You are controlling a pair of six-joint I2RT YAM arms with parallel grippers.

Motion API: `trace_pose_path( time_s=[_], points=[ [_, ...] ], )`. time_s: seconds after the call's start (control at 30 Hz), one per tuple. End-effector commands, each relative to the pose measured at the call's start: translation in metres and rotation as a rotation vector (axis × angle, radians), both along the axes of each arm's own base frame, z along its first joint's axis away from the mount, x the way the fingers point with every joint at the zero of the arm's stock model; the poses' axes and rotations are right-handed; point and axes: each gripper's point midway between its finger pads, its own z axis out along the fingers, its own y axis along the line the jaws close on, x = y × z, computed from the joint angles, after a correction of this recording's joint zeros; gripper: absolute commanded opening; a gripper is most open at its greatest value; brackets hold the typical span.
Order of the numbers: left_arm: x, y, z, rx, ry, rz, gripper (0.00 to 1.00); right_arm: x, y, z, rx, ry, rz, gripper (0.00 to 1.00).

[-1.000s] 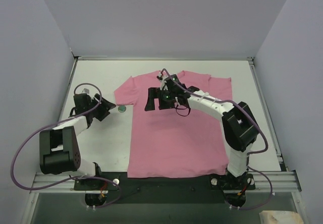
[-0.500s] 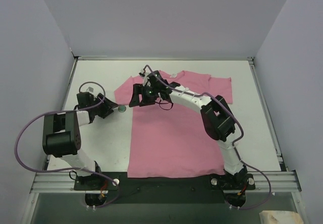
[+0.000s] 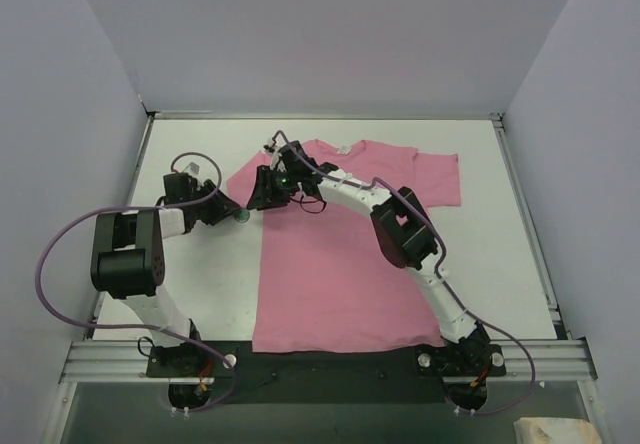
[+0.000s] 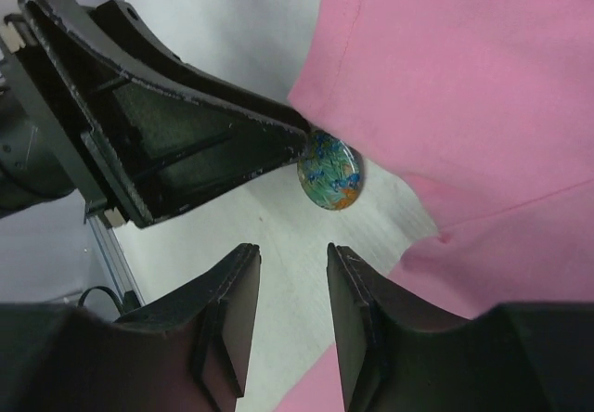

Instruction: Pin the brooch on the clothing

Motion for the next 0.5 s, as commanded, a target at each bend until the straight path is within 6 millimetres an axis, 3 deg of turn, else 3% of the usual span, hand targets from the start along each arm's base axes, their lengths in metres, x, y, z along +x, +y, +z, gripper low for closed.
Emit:
trace_pose_path(
  time_s=[0.0,0.47],
  points=[
    [0.002,0.003,-0.002,0.062,0.015,-0.011,0.43,0.002,0.017,0.016,0.058,0.011,0.01,0.34],
    [-0.016,-0.023,-0.015,0.026,0.076,-0.065,0.38,-0.012,0.019,-0.03,0.021,0.122,-0.014,0.24]
  ],
)
